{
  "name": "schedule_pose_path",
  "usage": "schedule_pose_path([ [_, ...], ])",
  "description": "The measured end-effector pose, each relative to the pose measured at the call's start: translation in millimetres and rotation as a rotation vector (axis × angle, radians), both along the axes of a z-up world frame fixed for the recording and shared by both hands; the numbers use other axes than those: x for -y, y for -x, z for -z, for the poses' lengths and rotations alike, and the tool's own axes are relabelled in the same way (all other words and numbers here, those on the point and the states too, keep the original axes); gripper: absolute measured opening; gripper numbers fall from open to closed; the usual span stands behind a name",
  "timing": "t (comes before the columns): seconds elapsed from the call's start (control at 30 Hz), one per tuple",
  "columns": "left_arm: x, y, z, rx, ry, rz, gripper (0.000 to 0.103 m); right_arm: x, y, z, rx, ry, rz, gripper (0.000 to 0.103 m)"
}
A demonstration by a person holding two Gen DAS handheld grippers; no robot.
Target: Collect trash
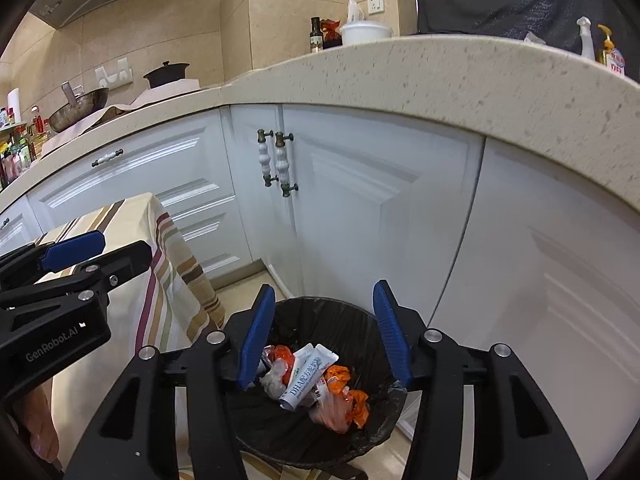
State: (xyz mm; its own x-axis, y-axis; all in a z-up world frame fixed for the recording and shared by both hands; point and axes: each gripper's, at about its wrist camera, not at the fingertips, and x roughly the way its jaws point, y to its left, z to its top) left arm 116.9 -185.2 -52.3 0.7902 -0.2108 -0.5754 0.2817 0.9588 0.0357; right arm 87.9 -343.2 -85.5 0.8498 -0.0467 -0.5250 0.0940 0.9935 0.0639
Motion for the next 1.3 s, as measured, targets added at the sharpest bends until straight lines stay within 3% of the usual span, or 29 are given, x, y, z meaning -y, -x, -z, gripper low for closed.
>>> schedule_pose_path([
  [0.17, -8, 12, -9, 0.037, -0.008, -0.012, 0.071, -6, 11, -14, 0.027, 0.012, 0.013, 0.065],
  [0.43, -38, 33, -21, 0.062, 0.001, -0.042, 0.08, -25, 32, -33, 0.058, 0.032, 0.004, 0.076],
  [0.77, -79, 67, -35, 0.096, 0.015, -0.067, 0.086, -53, 65, -48, 0.103, 0.041, 0.001, 0.083],
  [1.3, -138, 129, -37, 0.112, 0.027, -0.081, 0.093, -74, 120, -62, 0.138, 0.077, 0.042, 0.085],
])
